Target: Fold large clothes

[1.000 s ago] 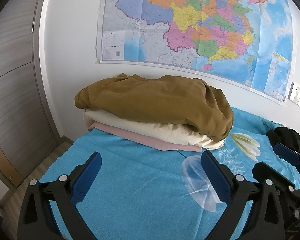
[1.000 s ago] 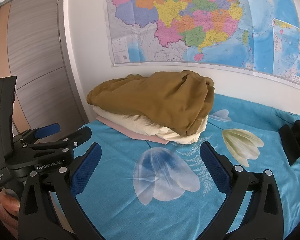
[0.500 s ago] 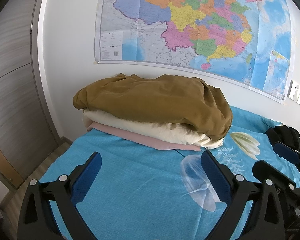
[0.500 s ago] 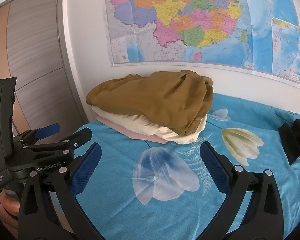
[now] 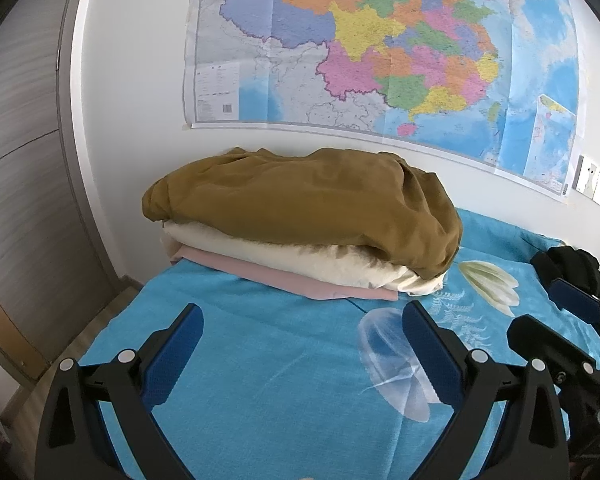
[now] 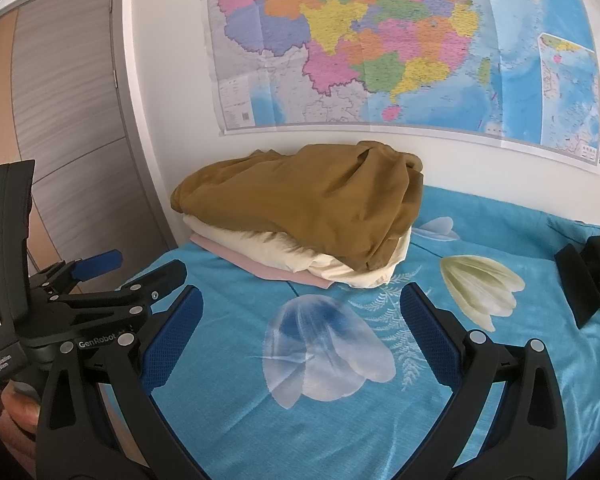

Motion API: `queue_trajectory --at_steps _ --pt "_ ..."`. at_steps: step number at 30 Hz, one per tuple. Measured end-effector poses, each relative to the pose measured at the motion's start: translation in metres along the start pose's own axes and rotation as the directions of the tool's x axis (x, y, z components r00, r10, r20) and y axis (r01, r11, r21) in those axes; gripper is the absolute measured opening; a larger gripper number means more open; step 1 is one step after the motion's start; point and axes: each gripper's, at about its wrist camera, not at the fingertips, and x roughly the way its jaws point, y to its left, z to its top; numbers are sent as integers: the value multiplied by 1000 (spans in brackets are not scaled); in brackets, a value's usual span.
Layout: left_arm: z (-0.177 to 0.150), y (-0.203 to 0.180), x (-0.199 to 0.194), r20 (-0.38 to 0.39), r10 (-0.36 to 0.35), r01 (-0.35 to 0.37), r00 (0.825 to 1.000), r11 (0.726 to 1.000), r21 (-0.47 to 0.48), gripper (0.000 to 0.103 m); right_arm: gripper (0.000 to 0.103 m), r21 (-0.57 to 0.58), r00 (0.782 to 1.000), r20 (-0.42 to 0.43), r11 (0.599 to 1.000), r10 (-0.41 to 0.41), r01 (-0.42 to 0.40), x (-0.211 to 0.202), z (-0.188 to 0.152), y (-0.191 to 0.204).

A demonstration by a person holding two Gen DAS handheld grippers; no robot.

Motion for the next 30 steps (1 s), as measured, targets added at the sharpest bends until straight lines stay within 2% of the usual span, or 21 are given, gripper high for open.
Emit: queue_trajectory --at_steps 30 --pt "-5 0 2 -10 4 -4 1000 1000 2 97 97 7 1000 -7 1000 5 -5 3 -2 1"
